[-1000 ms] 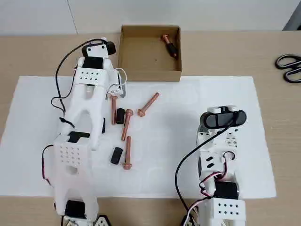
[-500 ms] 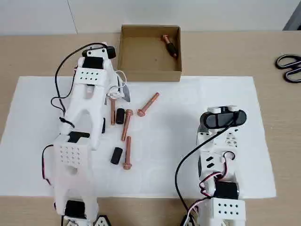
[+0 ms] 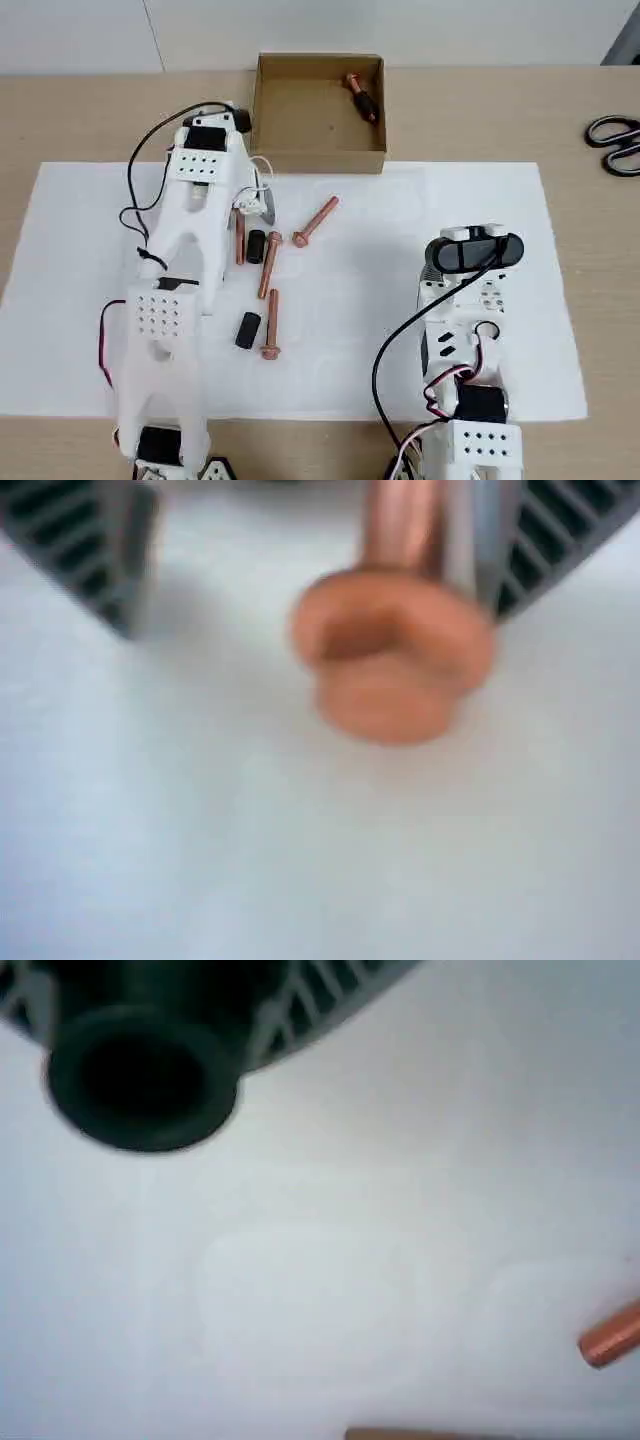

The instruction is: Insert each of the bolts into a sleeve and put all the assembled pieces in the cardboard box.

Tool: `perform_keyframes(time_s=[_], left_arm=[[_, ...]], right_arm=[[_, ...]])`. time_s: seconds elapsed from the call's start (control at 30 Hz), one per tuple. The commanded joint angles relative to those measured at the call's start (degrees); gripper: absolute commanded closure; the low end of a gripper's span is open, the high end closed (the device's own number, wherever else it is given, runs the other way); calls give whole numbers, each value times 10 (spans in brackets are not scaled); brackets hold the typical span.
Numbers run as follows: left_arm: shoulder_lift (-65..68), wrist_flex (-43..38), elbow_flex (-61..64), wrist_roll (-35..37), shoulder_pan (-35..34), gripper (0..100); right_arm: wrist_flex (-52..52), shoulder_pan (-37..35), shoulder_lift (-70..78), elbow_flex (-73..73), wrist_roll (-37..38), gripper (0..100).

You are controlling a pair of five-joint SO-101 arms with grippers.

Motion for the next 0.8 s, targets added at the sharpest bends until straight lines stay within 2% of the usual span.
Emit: perform_keyframes(time_s=[0.0,0.17,0.37,0.6,0.77], left_arm=[[11,-12,-62,3,-5,907],[41,-7,-81,-22,-2,997],[45,7,-89,-23,-6,994],[45,71,-227,-25,-7,994],[-3,71,-223,-40,-8,994]], right_arm=[[-4,6,-12,-4,-4,994],[-4,6,-12,-4,-4,994],[-4,6,-12,-4,-4,994],[-4,4,-12,-3,-4,994],[-5,1,-12,4,-4,994]])
